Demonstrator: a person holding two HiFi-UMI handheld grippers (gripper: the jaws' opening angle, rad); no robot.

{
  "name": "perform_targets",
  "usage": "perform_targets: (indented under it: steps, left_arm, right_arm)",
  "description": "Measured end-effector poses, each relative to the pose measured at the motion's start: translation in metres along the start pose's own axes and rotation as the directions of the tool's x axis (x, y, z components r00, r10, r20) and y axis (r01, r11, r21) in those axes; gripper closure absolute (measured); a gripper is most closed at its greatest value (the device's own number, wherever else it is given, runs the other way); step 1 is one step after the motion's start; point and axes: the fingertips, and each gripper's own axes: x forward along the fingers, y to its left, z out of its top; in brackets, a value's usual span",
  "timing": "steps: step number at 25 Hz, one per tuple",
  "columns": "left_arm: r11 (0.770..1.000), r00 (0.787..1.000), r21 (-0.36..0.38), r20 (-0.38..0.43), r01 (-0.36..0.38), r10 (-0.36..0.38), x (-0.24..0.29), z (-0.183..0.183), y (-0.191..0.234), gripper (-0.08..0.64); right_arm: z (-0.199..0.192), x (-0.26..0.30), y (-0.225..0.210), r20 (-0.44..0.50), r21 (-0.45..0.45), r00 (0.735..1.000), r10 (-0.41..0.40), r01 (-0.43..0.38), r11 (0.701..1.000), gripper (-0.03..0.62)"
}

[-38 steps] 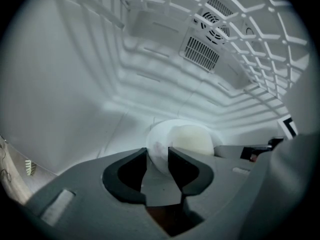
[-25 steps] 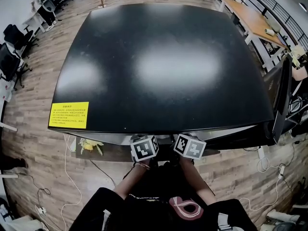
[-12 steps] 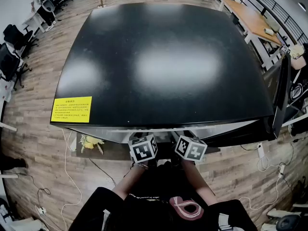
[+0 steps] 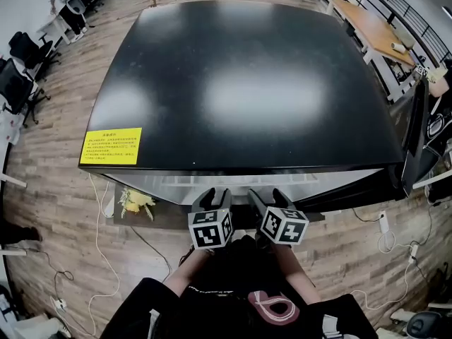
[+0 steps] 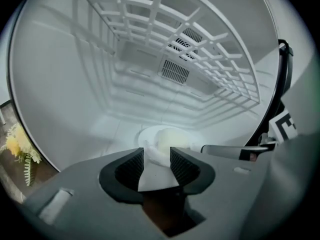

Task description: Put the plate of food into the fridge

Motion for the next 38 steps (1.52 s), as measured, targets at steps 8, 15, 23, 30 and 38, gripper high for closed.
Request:
perform_targets:
  steps: [8, 15, 23, 30, 38]
  left_arm:
    - [0.999, 0.998, 0.016, -0.028, 0.050, -0.049, -0.019, -0.023, -0.002, 0.396]
    - [0.986, 0.988, 0.074, 0.029, 0.149, -0.152, -0.035, -0.026, -0.034, 0.408]
    - [0.990, 0.990, 0.064, 0.057, 0.125, -0.129, -0.042, -0.038, -0.040, 0.525]
    - [0.988, 0.987, 0.083, 0.078, 0.130, -0.137, -0.042, -0.040, -0.054, 0.540]
    - [0.984, 0.976, 0.084, 0.140, 0.159, -0.170, -0.044, -0.032, -0.061, 0.552]
  right_arm:
    - [-0.013, -0.026, 0.006, 0.009, -0.105, 1.000, 0.029, -0.028, 0.994, 0.238]
    - [-0.018, -0.043, 0.012, 0.053, -0.209, 0.998, 0.022, -0.011, 0.978, 0.362]
    - [-0.029, -0.047, 0.019, 0.034, -0.293, 0.998, 0.049, -0.037, 0.956, 0.466]
    - [-0.039, -0.046, 0.019, 0.015, -0.321, 0.997, 0.072, -0.064, 0.945, 0.521]
    - [-0.026, -0.047, 0.017, 0.073, -0.364, 0.995, 0.063, -0.032, 0.931, 0.578]
